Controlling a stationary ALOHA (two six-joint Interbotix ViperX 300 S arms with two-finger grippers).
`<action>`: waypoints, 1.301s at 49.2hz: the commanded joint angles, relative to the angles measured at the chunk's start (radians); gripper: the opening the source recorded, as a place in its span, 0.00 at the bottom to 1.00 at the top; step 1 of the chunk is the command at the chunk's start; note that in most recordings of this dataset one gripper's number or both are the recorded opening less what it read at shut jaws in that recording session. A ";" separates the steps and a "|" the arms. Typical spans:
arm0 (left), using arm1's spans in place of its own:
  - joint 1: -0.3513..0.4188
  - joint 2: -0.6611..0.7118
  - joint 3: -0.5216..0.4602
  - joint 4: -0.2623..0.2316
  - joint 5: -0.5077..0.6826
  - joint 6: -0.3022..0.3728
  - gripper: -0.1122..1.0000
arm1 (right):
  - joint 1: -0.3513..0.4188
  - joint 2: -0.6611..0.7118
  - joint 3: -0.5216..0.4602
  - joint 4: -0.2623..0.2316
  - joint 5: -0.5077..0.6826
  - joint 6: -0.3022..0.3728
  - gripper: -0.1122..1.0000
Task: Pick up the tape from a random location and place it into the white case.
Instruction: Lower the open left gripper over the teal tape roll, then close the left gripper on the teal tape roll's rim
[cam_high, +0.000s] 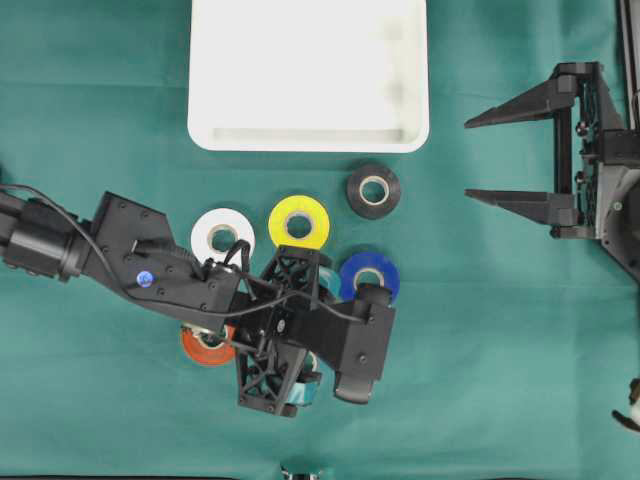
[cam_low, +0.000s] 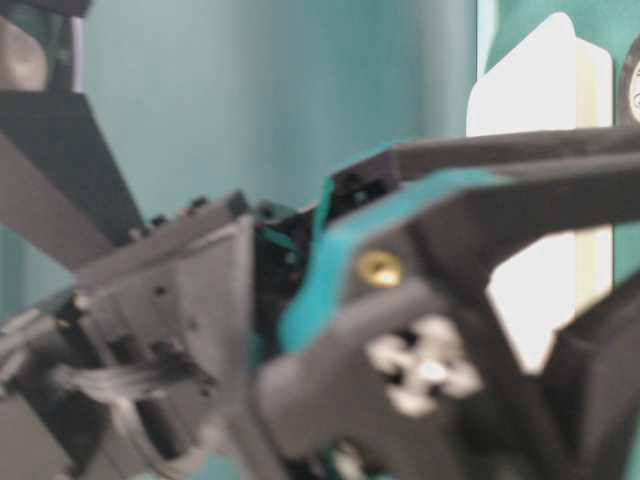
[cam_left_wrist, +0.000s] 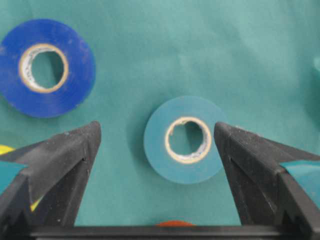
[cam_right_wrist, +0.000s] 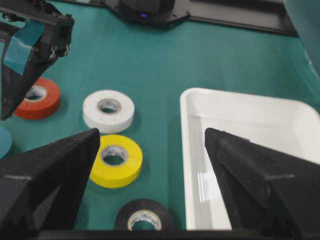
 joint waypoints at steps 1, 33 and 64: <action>-0.008 -0.018 0.011 0.003 -0.037 0.002 0.98 | 0.000 0.009 -0.021 0.002 -0.006 0.002 0.91; 0.000 0.100 0.103 0.008 -0.169 0.012 0.98 | 0.000 0.061 -0.020 0.002 -0.009 0.000 0.91; 0.008 0.123 0.106 0.008 -0.186 0.018 0.98 | 0.000 0.063 -0.018 0.000 -0.011 0.000 0.91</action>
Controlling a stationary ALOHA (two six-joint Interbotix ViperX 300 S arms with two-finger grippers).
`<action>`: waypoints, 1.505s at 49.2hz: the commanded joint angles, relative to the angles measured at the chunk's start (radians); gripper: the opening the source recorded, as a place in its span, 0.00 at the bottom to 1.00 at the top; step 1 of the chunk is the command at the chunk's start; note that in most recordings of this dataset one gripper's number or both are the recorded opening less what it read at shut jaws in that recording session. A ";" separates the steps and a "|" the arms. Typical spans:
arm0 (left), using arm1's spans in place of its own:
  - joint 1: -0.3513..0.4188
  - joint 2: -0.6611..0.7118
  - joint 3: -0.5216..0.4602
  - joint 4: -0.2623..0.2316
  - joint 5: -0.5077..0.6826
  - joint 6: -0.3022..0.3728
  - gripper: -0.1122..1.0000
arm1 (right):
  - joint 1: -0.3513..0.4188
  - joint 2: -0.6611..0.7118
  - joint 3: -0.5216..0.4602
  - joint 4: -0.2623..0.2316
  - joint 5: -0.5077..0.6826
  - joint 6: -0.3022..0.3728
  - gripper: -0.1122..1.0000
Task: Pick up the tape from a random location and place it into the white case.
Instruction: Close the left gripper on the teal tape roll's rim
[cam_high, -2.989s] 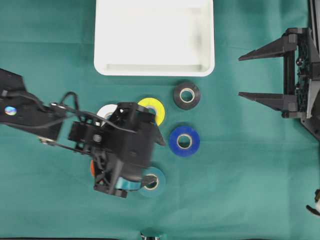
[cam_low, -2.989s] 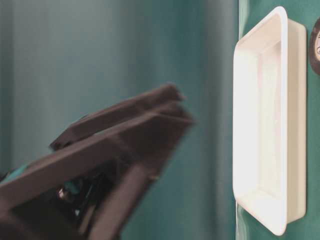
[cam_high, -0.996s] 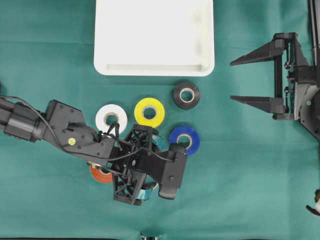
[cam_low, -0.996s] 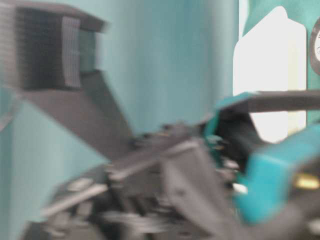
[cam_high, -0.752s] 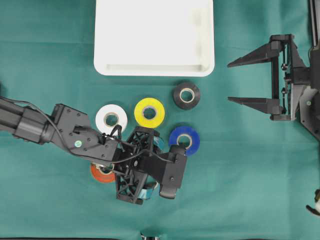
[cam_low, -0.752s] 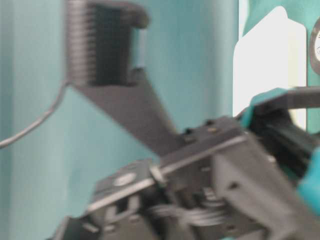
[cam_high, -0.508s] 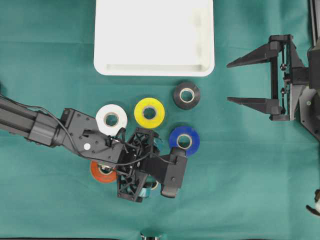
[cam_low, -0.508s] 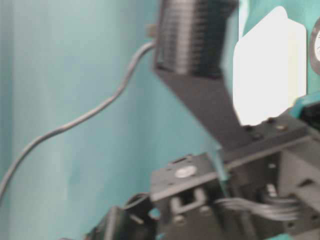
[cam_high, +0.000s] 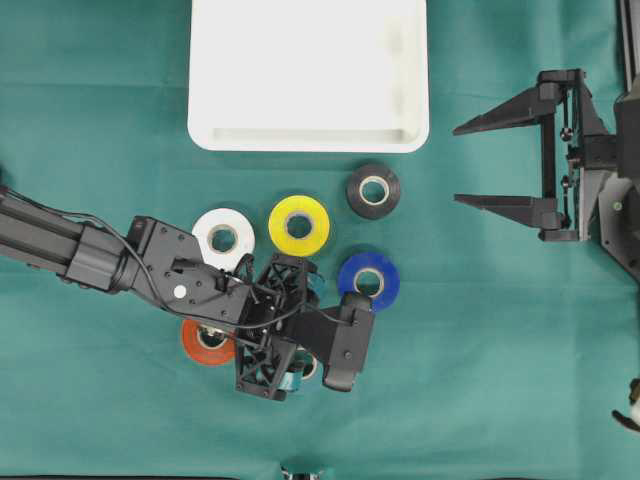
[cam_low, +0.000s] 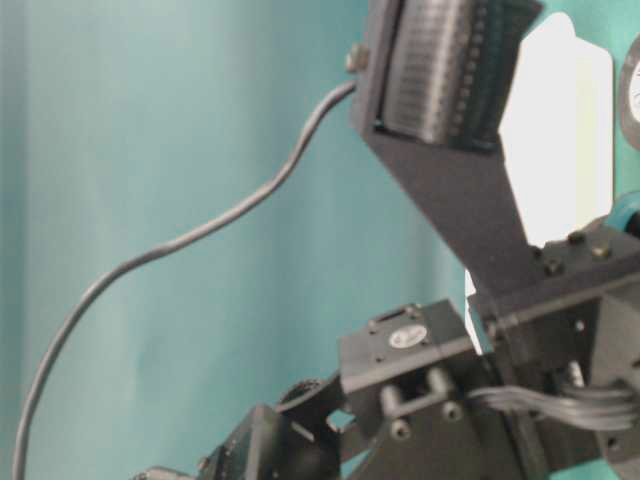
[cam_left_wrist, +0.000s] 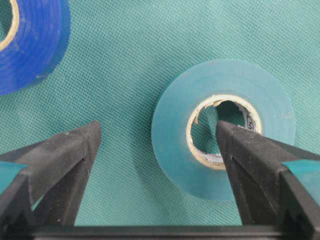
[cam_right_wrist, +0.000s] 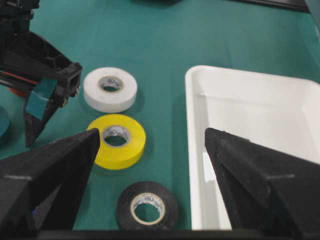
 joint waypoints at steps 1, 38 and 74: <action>0.002 -0.017 -0.009 0.002 -0.009 0.002 0.98 | 0.000 0.003 -0.018 0.000 -0.009 0.000 0.91; -0.006 -0.029 -0.015 -0.002 0.034 0.002 0.29 | 0.000 0.003 -0.018 0.002 -0.008 0.000 0.91; -0.015 -0.221 -0.071 -0.002 0.138 0.003 0.29 | 0.000 0.003 -0.021 0.000 -0.005 0.002 0.91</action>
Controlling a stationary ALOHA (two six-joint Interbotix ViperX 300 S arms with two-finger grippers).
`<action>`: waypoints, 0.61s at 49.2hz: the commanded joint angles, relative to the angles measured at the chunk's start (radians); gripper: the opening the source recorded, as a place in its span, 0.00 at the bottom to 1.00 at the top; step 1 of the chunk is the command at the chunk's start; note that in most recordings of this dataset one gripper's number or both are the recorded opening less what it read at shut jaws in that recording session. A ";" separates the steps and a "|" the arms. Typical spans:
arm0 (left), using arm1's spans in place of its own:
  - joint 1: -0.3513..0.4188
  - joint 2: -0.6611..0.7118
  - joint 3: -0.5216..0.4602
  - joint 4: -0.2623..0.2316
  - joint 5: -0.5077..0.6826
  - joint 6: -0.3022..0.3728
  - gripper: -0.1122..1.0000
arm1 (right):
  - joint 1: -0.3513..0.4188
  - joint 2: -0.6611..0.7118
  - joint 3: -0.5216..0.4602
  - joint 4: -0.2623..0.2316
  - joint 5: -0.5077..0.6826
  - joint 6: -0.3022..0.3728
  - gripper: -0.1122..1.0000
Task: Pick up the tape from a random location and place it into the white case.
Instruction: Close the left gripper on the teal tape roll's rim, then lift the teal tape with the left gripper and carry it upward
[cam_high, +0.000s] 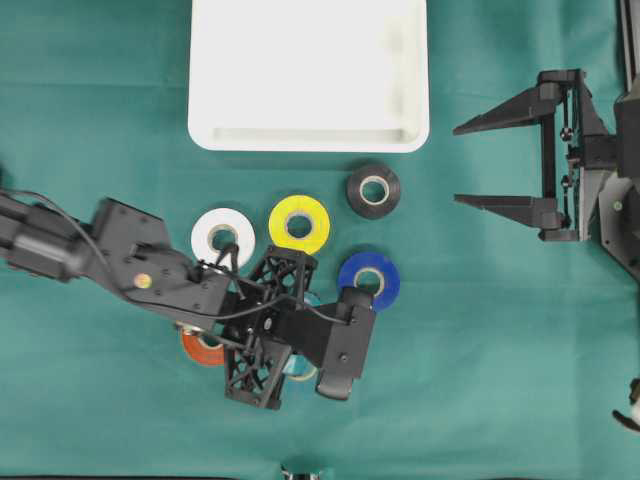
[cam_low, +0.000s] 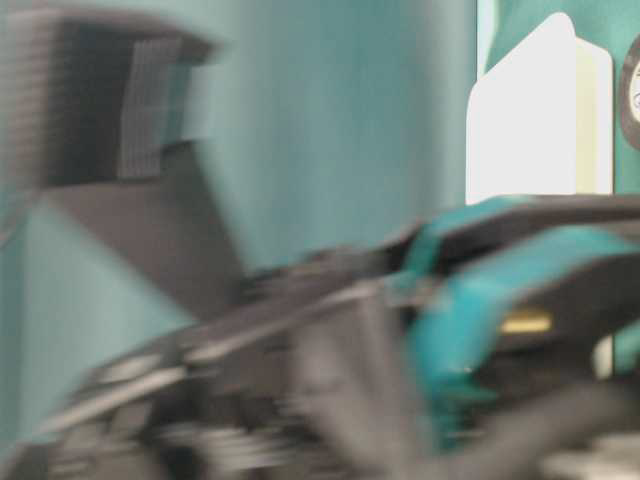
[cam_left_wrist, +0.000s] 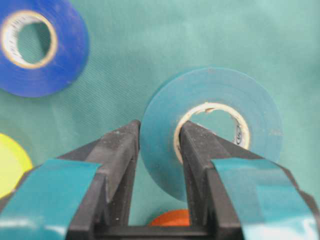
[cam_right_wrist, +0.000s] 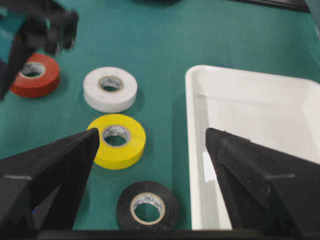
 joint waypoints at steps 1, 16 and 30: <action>-0.008 -0.071 -0.037 -0.002 0.011 0.002 0.29 | 0.000 0.002 -0.020 0.000 -0.005 0.002 0.91; -0.006 -0.132 -0.112 0.003 0.163 0.008 0.29 | 0.000 0.002 -0.021 0.000 -0.006 0.003 0.91; -0.006 -0.178 -0.187 0.002 0.245 0.048 0.29 | 0.000 0.002 -0.021 0.000 -0.006 0.005 0.91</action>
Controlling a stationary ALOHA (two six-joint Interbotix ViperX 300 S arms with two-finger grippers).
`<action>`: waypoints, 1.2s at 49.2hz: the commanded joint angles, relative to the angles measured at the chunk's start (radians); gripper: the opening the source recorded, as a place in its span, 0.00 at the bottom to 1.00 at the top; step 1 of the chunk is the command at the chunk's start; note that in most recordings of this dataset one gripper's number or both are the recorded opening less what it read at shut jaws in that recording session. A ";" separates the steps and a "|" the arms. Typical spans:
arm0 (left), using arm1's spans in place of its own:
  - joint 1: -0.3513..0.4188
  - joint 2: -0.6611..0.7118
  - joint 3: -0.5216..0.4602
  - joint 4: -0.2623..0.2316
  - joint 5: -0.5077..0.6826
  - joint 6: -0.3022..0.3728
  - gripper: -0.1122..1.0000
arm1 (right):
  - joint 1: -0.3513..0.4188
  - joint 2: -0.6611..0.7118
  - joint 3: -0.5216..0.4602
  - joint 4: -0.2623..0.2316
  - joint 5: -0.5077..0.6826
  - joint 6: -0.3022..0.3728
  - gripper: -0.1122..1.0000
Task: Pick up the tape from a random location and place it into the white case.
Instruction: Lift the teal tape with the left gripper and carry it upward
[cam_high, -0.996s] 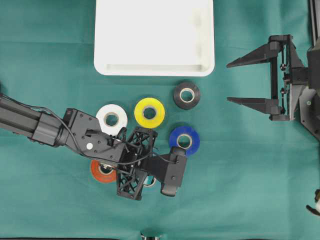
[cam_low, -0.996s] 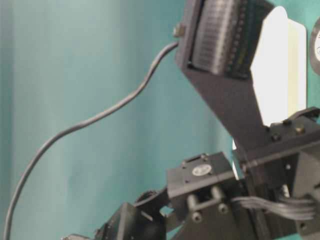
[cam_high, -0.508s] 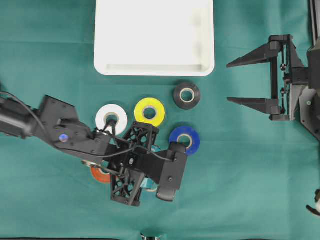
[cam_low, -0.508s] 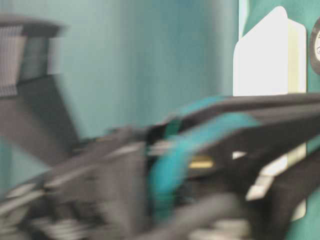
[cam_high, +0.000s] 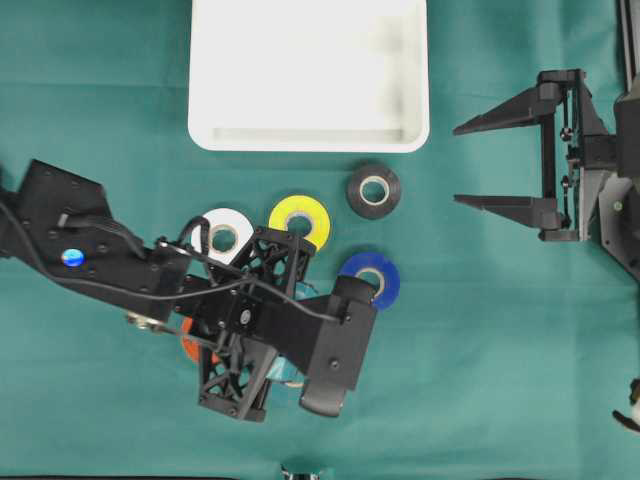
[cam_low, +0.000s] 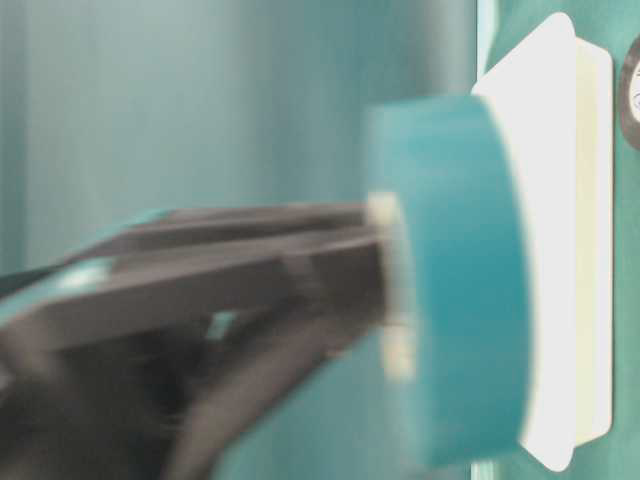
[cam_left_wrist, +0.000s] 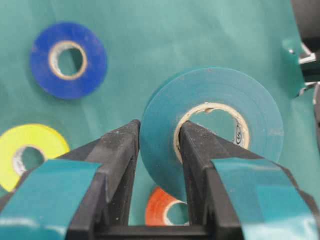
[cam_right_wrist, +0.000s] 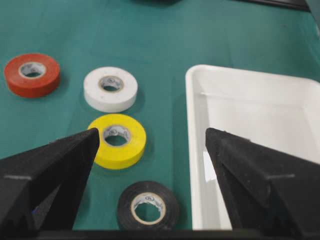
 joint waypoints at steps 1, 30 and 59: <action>-0.003 -0.051 -0.043 0.003 0.012 0.009 0.29 | 0.000 0.002 -0.020 0.000 -0.006 0.002 0.91; 0.003 -0.084 -0.084 0.005 0.057 0.021 0.29 | 0.000 0.000 -0.018 0.000 -0.003 0.000 0.91; 0.009 -0.084 -0.084 0.005 0.058 0.020 0.29 | 0.000 0.002 -0.018 0.000 -0.003 0.000 0.91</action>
